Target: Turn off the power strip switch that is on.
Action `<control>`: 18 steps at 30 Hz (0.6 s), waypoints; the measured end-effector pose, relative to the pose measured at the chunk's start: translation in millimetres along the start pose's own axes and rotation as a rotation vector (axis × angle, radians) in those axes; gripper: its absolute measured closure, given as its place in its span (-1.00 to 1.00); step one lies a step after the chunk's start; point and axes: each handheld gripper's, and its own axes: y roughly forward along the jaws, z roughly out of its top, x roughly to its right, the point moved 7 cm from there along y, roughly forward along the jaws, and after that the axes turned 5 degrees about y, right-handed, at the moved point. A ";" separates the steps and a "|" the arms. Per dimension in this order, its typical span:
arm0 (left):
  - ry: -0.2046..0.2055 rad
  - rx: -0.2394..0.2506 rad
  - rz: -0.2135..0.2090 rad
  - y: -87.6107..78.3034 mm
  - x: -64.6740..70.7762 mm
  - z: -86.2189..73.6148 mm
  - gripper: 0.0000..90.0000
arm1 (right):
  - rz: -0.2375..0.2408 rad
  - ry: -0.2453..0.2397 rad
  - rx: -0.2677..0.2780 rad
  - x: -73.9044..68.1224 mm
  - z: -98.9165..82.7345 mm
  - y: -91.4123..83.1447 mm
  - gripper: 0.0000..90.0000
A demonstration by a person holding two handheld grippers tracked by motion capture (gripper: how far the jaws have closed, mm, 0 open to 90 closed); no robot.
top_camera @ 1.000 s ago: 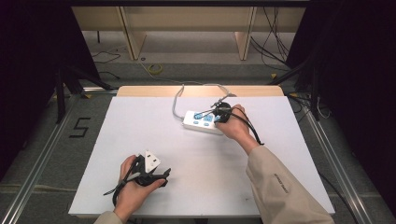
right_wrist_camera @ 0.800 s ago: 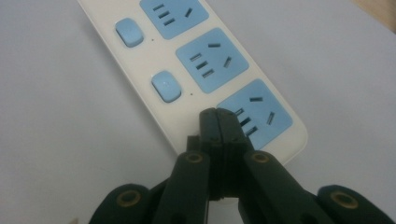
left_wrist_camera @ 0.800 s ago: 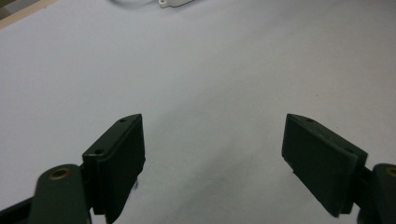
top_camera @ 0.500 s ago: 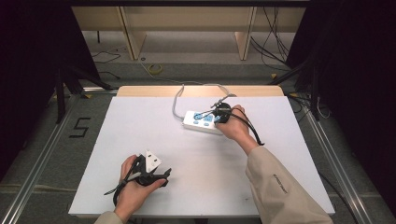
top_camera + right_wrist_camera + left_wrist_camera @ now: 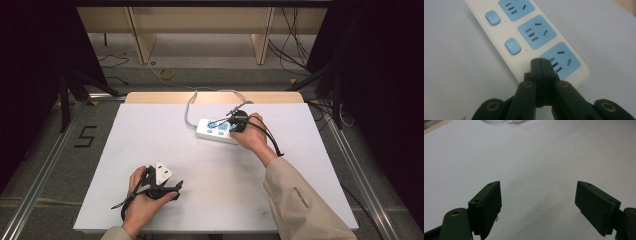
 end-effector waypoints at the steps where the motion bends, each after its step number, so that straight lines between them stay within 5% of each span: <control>1: 0.000 0.000 0.000 0.0 0.0 0.0 -0.53 | 0.000 0.001 0.000 0.0 -0.1 0.0 1.00; 18: -0.003 -0.003 -0.003 0.1 0.5 -0.5 -0.53 | 0.024 0.004 0.009 -0.7 -1.5 -12.7 0.98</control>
